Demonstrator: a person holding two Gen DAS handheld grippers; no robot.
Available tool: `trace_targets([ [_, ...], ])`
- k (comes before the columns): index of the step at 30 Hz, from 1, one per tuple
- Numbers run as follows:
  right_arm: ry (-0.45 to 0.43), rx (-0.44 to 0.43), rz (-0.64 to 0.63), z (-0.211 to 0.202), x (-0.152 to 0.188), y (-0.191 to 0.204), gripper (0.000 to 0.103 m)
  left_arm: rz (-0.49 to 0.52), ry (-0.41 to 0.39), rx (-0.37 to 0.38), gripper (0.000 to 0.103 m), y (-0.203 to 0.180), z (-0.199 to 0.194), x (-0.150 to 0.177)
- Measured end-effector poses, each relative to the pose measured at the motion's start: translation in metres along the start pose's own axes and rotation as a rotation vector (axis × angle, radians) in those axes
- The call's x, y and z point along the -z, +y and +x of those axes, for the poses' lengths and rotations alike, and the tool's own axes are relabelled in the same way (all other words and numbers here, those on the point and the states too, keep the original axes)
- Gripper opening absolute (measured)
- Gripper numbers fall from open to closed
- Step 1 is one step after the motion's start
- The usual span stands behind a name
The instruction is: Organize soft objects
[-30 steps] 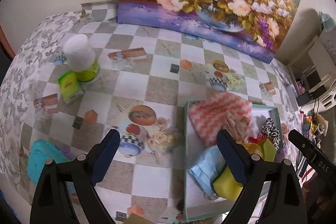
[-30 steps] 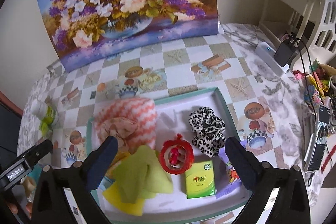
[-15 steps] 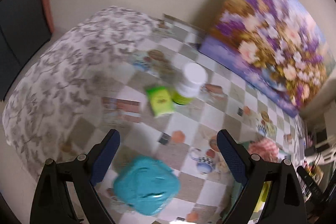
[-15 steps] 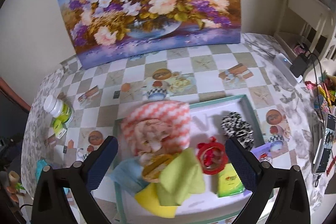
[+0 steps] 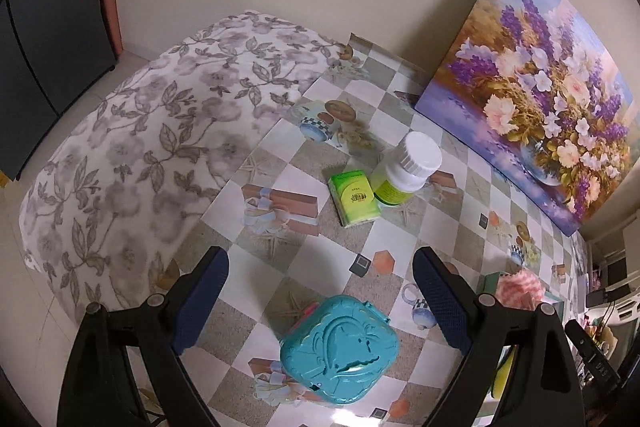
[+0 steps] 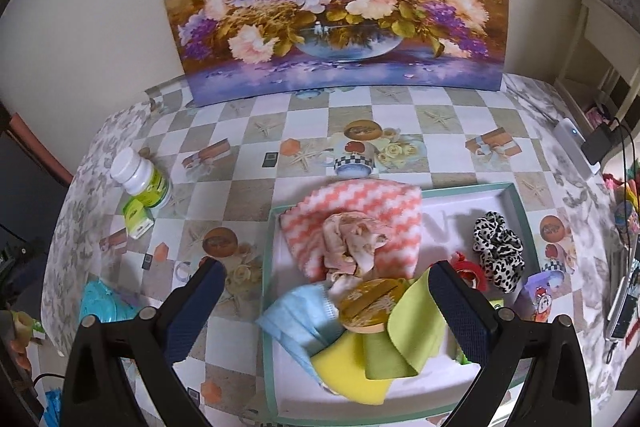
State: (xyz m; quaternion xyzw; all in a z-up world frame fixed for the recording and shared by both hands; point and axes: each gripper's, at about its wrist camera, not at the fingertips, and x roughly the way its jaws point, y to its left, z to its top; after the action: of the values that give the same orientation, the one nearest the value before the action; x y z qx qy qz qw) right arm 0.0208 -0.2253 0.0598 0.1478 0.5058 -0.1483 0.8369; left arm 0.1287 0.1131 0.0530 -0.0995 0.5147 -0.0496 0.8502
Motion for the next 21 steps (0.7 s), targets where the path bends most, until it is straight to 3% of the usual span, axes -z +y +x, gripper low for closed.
trace_targets([
  [21, 0.017, -0.015, -0.010, -0.012, 0.021, 0.005, 0.103, 0.134, 0.001, 0.019, 0.094, -0.058, -0.010, 0.029],
])
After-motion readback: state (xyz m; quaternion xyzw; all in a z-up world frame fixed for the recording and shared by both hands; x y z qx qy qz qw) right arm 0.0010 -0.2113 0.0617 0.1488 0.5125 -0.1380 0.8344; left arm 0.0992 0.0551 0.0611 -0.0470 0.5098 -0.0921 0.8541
